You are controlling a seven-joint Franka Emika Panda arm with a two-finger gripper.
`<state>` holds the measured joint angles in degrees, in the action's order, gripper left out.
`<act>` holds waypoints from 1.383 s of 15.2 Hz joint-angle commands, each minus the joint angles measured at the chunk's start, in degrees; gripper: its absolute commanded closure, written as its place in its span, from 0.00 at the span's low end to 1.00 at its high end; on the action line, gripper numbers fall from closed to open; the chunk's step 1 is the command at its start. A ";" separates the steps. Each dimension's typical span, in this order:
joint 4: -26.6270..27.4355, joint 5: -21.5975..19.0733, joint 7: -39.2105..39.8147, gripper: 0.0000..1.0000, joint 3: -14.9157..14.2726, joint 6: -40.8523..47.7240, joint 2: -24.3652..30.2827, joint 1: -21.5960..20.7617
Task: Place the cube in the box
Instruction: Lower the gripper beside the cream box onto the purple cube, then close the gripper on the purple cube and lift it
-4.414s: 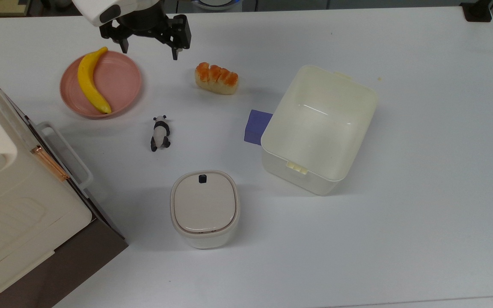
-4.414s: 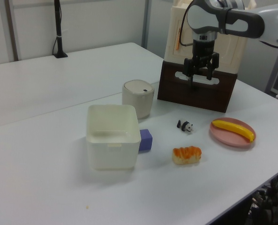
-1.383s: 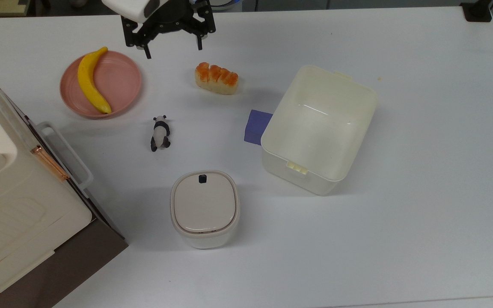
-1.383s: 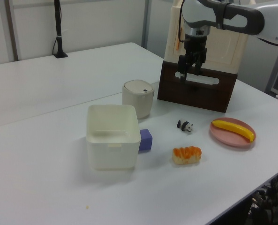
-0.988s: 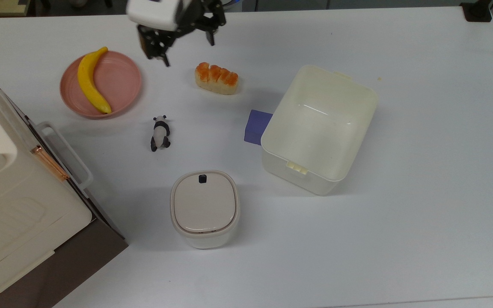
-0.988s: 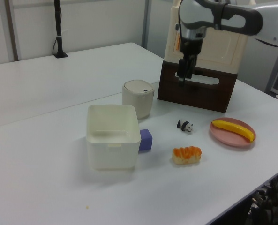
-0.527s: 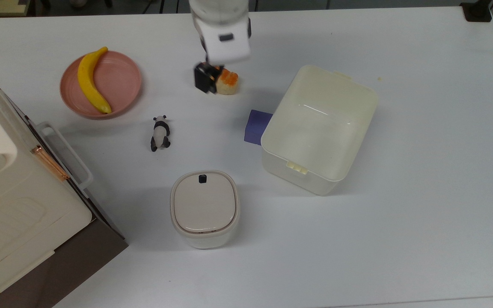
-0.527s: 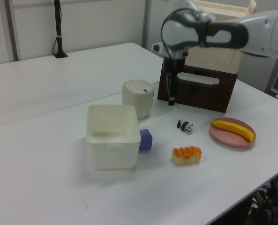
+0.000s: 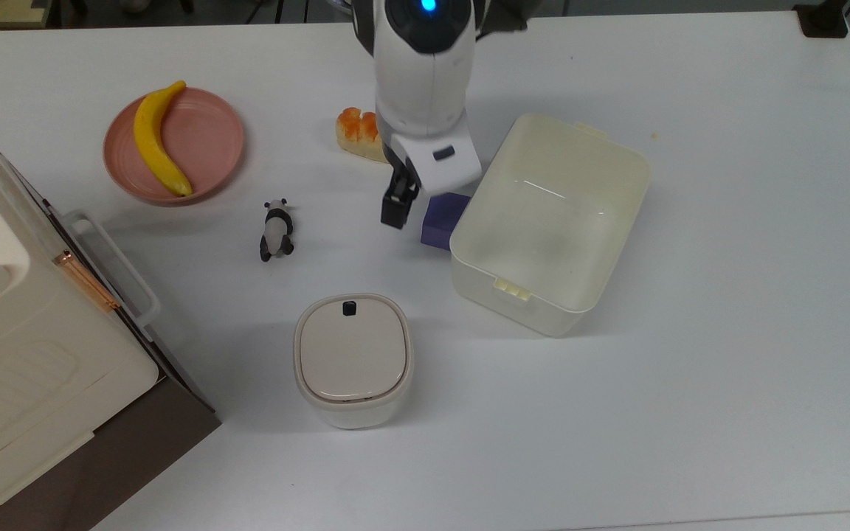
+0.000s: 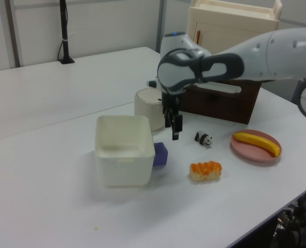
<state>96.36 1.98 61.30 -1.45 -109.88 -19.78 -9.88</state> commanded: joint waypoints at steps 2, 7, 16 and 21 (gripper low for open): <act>0.58 1.10 1.02 0.00 -0.83 -5.16 -2.28 -2.33; 0.85 2.24 0.49 0.00 -0.83 -6.22 -3.52 -3.57; 2.78 2.68 0.40 0.14 -0.83 -6.22 -3.60 -5.15; 2.78 2.68 1.80 0.33 -2.23 -1.93 -0.28 -4.01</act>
<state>97.65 3.74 61.53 -1.70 -115.08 -24.34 -13.99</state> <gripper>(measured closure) 0.326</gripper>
